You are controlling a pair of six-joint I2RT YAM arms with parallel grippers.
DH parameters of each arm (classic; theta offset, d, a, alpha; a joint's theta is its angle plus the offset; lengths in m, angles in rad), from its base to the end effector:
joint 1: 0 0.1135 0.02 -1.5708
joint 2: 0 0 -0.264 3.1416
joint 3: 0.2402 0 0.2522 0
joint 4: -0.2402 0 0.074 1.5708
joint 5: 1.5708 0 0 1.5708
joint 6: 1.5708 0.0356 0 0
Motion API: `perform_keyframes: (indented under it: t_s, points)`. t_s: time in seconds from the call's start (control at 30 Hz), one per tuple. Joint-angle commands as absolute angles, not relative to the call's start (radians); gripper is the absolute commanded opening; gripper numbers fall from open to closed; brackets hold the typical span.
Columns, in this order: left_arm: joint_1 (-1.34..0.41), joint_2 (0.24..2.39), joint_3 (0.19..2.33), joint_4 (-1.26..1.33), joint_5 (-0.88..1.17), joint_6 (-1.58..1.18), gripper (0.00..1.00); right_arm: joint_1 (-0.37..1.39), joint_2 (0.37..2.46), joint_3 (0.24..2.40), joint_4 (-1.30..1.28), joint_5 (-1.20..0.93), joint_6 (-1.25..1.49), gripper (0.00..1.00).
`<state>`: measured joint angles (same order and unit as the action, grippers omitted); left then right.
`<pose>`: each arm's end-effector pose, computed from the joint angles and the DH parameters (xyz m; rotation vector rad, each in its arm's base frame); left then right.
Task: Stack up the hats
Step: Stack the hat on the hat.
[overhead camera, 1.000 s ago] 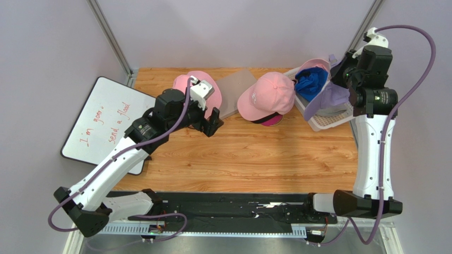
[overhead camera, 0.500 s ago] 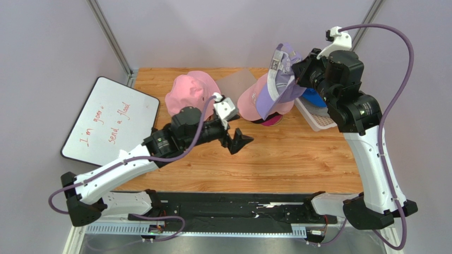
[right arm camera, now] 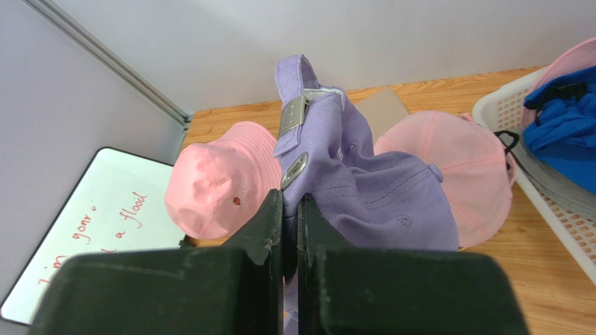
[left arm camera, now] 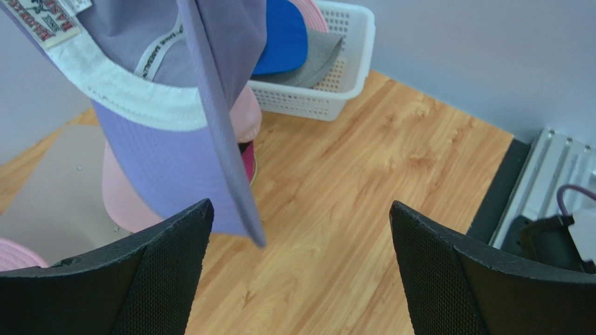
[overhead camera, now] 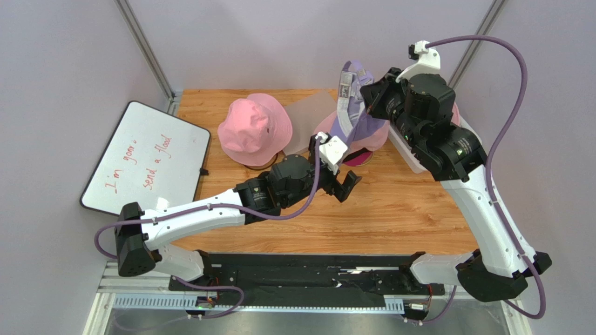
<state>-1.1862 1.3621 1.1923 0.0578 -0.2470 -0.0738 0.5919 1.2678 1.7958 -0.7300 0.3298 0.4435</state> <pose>0.1299 -0.2977 0.3774 0.7475 1.5646 -0.7347 0.1957 0.1177 0.5191 0.1084 1.7812 0.4583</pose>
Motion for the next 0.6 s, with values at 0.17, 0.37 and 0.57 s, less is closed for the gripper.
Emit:
perform_keyframes:
  t_s: [0.17, 0.37, 0.57]
  points:
    - [-1.187, 1.44, 1.207, 0.221, -0.4, -0.066, 0.99, 0.679, 1.289, 1.838, -0.62, 0.403, 0.485, 0.0]
    - [-1.187, 1.474, 1.181, 0.25, -0.488, -0.106, 0.9, 0.69, 1.316, 1.881, -0.617, 0.414, 0.479, 0.0]
    - [-1.189, 1.48, 1.16, 0.271, -0.549, -0.112, 0.39, 0.692, 1.321, 1.882, -0.62, 0.423, 0.469, 0.0]
